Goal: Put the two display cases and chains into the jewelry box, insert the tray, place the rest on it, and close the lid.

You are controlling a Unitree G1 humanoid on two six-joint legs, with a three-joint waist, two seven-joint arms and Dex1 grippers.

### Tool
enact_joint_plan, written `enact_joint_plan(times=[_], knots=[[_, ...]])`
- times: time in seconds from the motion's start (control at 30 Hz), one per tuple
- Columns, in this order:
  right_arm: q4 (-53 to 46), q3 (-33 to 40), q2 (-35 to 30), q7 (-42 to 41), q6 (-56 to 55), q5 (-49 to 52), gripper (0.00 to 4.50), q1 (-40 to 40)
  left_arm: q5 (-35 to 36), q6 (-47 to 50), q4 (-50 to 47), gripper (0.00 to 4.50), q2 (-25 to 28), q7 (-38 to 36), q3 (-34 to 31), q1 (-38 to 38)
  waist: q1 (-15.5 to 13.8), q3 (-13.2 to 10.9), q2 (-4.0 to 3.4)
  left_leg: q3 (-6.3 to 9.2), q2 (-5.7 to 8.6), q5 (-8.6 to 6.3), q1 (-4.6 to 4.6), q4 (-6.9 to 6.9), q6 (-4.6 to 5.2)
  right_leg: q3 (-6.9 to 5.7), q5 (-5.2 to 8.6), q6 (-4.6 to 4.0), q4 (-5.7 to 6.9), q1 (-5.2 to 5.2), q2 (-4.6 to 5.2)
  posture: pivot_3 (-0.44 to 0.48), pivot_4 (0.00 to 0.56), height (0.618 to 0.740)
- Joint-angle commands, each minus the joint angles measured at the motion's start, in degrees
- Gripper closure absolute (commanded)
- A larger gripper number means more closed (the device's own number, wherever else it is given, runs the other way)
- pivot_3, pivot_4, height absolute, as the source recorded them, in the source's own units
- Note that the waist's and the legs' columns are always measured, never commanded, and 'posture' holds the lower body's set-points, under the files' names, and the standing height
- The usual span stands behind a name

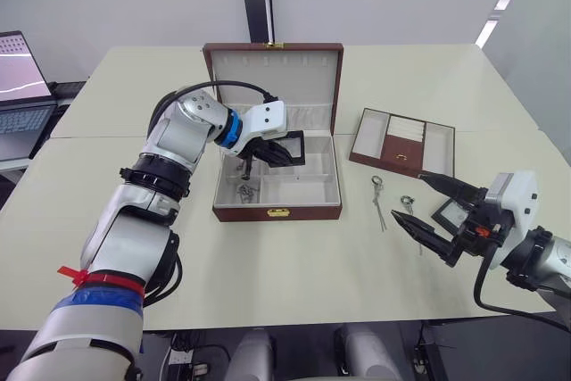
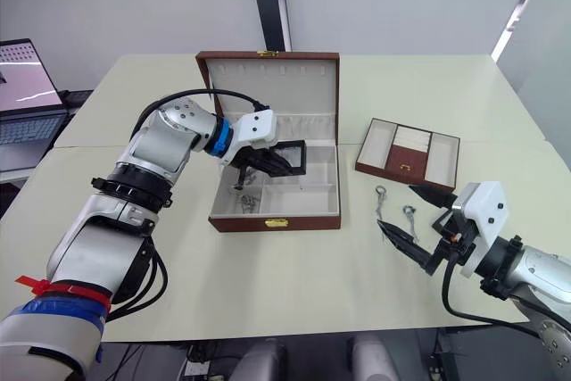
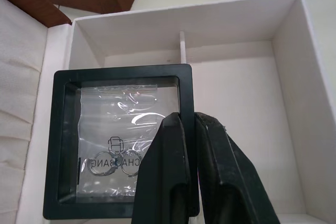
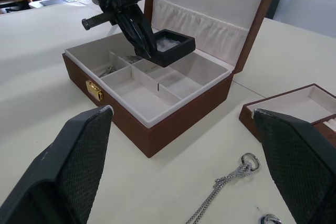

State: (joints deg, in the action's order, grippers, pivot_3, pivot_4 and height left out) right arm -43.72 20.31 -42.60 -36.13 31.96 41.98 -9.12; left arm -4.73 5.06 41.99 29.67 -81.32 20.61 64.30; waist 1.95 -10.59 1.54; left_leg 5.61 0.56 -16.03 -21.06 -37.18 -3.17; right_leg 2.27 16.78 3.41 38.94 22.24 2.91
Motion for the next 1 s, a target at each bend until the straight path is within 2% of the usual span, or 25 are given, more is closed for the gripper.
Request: enact_joint_plan(times=[0.03,0.43,0.97,1.0], knots=[[-1.99,1.8,-0.14,0.41,-0.19,1.3,0.0,0.06,-1.34,-2.76,3.01,4.46,-1.03,1.15,-0.02,1.86,-0.05,0.0,0.01,0.01,0.0,0.0,0.0,-0.01,0.0,0.0,0.0,0.0,0.0,0.0,0.0,0.0,0.15,0.74],[-2.18,1.84,-0.15,0.75,-0.18,1.22,0.0,0.04,-4.42,-7.34,10.76,4.46,-3.67,3.92,-0.59,3.54,-0.09,-0.01,0.02,0.01,0.01,0.0,-0.01,-0.02,0.0,-0.01,0.0,0.0,0.01,0.0,0.0,0.0,0.15,0.74],[-1.9,1.47,-0.22,0.64,-0.17,0.89,0.0,-0.19,-3.17,-7.03,11.27,4.46,-4.96,4.03,-2.39,3.58,-0.1,-0.01,0.02,0.02,0.02,0.0,-0.02,-0.03,0.0,-0.01,0.0,0.0,0.01,0.0,0.01,0.0,0.15,0.74],[-1.92,1.51,-0.22,0.62,-0.17,0.9,0.0,-0.24,-3.05,-6.96,11.19,4.18,-5.05,4.09,-2.5,3.6,-0.1,-0.01,0.02,0.02,0.01,0.0,-0.02,-0.03,0.0,-0.01,0.0,0.0,0.01,0.0,0.01,0.0,0.15,0.74]])
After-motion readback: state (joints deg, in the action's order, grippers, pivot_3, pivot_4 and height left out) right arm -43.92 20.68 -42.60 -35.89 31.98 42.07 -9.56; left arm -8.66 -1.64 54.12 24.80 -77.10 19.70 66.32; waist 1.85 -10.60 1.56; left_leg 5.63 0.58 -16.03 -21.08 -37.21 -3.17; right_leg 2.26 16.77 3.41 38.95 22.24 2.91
